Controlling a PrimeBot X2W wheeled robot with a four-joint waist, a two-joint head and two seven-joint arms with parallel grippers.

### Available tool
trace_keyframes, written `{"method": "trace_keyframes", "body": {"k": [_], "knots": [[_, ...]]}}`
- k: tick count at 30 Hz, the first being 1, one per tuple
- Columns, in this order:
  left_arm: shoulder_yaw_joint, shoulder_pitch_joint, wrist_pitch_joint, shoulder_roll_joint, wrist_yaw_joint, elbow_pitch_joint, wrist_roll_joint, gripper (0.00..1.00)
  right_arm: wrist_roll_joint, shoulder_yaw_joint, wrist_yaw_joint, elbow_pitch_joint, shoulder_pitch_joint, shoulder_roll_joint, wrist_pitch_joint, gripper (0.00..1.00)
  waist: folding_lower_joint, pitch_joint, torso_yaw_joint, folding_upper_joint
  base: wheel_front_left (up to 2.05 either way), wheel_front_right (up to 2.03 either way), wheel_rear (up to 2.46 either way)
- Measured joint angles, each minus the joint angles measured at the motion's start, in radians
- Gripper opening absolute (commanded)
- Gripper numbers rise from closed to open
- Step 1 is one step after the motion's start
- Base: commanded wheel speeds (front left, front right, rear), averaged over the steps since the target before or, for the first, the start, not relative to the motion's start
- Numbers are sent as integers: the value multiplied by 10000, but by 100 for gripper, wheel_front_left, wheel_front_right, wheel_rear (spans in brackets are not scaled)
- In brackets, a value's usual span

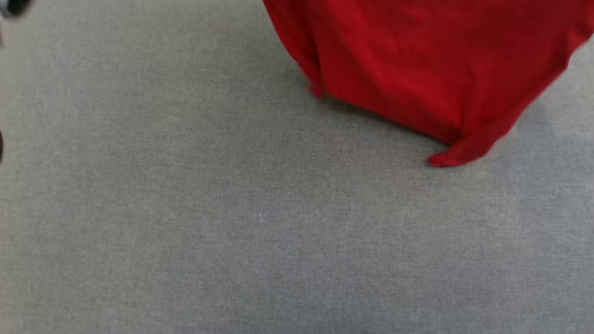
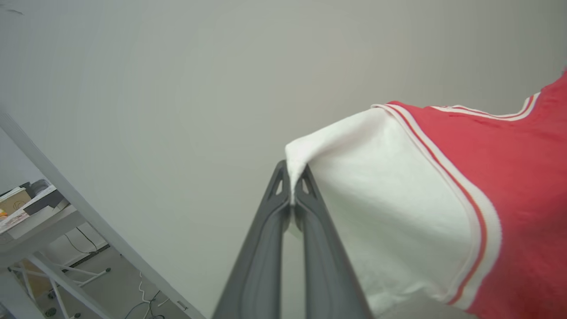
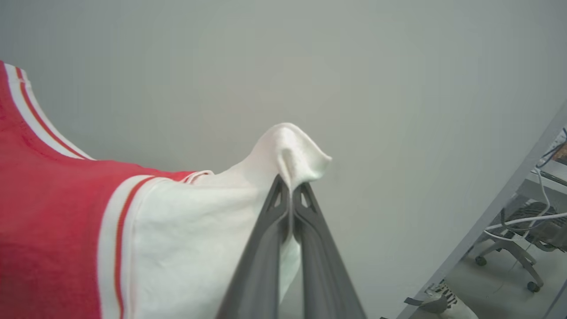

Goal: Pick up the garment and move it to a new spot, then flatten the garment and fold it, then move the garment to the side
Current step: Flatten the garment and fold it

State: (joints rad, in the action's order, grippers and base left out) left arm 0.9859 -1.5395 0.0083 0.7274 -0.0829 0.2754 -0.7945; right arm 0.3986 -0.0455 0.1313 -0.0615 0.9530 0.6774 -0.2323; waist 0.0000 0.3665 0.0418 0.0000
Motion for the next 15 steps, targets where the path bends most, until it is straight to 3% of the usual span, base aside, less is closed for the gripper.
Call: {"method": "trace_keyframes", "body": {"k": [7,15], "knots": [[-460,-2088,-518,-516,238,1490,589,0,-573,-1317,0,-2236,3870,-174,451,0,0,1103,-22,0,0,0,0],[-708,-4038,-1225,-1227,725,3143,972,0,-955,-1969,0,-4617,7341,-430,1292,0,1,2122,-12,0,0,0,0]]}}
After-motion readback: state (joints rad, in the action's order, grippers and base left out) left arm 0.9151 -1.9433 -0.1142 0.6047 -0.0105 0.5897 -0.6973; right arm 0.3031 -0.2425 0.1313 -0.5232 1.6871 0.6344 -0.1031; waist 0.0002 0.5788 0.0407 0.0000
